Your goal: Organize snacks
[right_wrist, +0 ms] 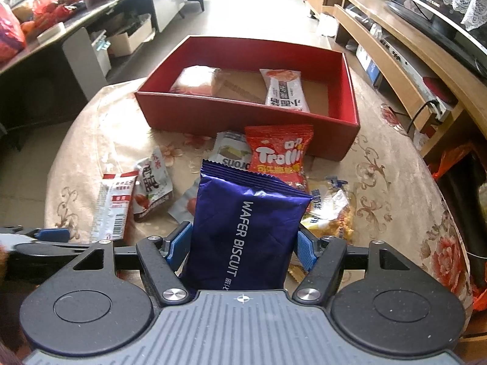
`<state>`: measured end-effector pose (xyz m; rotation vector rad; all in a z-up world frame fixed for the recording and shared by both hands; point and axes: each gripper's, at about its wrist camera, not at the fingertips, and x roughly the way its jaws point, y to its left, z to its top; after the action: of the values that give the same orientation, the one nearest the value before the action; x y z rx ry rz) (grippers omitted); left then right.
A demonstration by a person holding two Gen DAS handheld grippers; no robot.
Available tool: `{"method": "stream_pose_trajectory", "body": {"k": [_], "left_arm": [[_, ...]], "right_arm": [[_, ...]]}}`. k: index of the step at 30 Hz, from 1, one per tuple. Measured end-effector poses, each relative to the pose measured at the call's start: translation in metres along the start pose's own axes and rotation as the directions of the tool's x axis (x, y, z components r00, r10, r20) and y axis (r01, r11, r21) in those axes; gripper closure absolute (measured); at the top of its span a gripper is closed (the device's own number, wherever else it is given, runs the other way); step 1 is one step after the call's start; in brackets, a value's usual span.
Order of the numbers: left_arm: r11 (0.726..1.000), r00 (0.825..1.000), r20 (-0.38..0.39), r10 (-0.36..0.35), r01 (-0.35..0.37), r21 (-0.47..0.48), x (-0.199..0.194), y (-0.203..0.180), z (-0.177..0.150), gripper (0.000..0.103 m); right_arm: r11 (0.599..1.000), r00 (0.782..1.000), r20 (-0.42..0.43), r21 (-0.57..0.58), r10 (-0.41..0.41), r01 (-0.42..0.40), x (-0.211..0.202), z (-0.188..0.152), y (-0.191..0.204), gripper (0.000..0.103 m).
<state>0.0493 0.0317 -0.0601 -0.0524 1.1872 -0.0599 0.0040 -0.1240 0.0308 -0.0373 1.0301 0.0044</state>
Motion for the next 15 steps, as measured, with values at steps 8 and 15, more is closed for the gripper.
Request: {"method": "stream_pose_trajectory", "body": {"k": [8, 15], "left_arm": [[0.999, 0.999, 0.024, -0.034, 0.034, 0.023, -0.013, -0.011, -0.005, 0.065], [0.999, 0.999, 0.023, -0.046, 0.045, 0.014, -0.022, -0.006, -0.001, 0.091]], "right_arm": [[1.0, 1.0, 0.014, 0.016, 0.001, -0.001, -0.005, 0.001, -0.005, 0.028], [1.0, 1.0, 0.026, 0.022, 0.003, -0.003, -0.007, 0.002, -0.005, 0.028]]}}
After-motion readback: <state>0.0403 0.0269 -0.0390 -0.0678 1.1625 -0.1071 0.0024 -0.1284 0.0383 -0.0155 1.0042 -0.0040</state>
